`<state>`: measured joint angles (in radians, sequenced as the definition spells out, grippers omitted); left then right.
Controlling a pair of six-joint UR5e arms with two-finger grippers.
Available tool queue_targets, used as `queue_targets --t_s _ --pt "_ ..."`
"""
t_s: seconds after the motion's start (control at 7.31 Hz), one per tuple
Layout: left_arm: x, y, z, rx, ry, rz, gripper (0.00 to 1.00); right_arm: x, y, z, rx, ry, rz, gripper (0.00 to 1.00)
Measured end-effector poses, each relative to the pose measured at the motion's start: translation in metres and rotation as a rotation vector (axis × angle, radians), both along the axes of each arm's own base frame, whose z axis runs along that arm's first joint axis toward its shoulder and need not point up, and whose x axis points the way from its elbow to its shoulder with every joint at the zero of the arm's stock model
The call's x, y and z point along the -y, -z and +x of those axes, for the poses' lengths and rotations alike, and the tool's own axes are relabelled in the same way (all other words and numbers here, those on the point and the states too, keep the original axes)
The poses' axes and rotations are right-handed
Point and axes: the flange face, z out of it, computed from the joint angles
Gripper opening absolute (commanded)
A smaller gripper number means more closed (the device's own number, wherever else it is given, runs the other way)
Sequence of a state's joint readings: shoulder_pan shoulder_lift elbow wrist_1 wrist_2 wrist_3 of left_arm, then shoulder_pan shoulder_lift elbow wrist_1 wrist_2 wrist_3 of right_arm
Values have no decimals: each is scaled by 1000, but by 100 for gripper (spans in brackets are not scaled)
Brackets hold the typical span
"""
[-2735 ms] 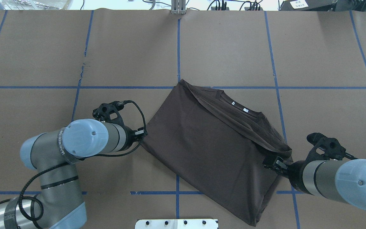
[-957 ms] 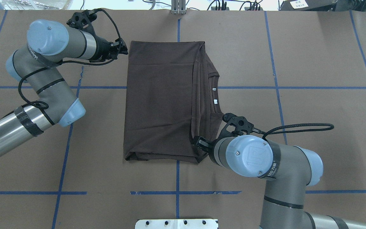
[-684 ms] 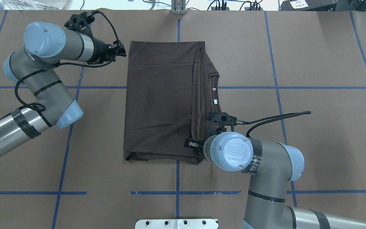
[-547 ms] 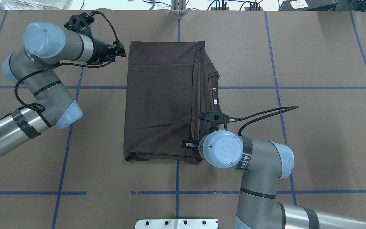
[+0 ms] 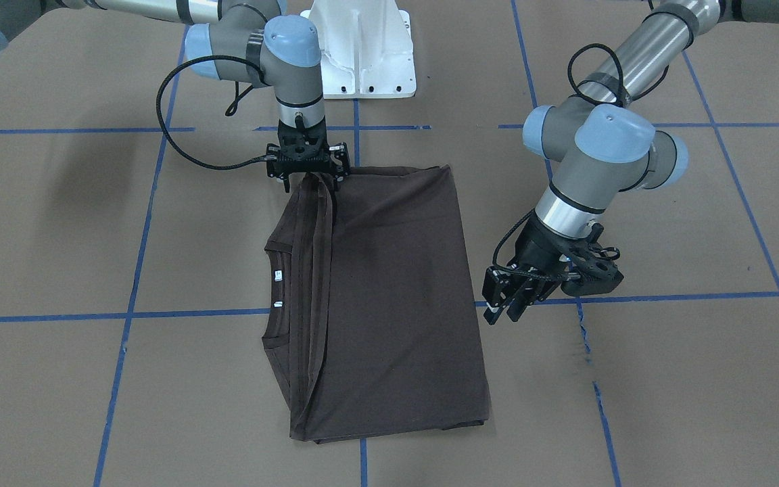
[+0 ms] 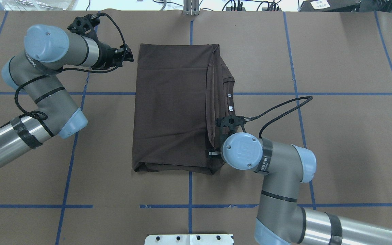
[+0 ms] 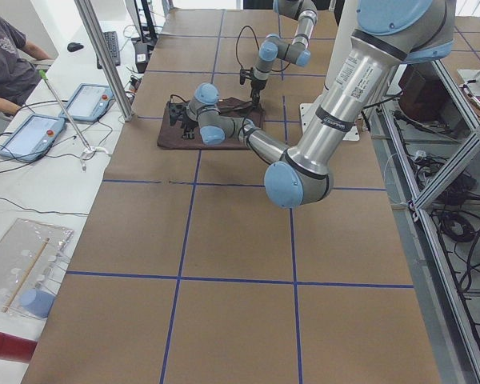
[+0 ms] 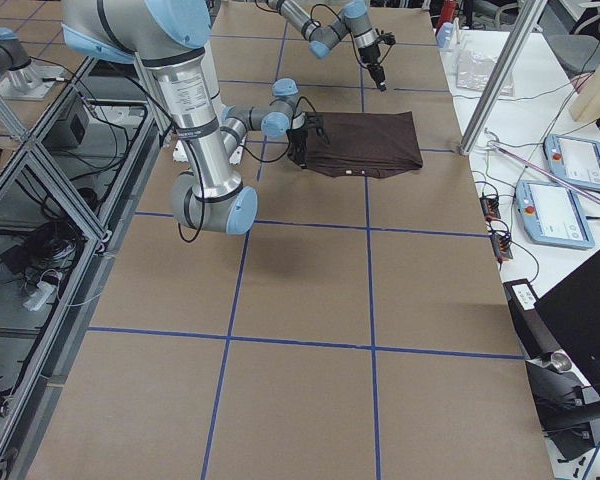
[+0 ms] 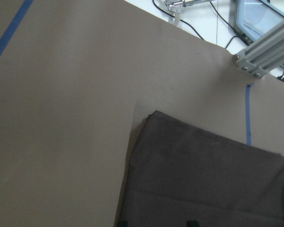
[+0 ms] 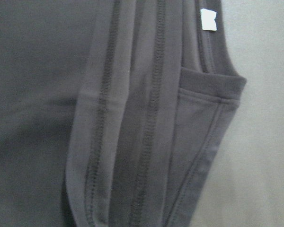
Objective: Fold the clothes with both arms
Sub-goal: 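Press the right gripper along the folded edge to flatten it, then hold the right gripper on the fold while the left gripper lowers to the near edge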
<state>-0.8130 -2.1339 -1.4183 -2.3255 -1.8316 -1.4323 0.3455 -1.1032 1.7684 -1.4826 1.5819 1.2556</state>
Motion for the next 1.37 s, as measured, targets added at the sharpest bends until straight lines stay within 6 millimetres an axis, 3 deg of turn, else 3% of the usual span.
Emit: queue_targets --t_s 0.27,0.41,0.55,0.82,1.09,1.37 --pt "0 0 0 -1 0 0 52 -18 -37 53 -24 19 4 100" --pt "-1 -1 0 0 -1 -1 52 -26 -27 57 1 13 -5 100" --pt "-1 -2 -1 1 -1 -2 52 -29 -7 50 45 -18 -30 95" --pt "-1 -2 0 1 -2 -2 52 -27 30 27 158 -212 -198 68" --pt "-1 -2 0 1 -2 -2 52 -30 50 3 241 -403 -373 66" --pt "-2 -2 1 -4 1 -11 52 -29 45 -13 259 -457 -419 66"
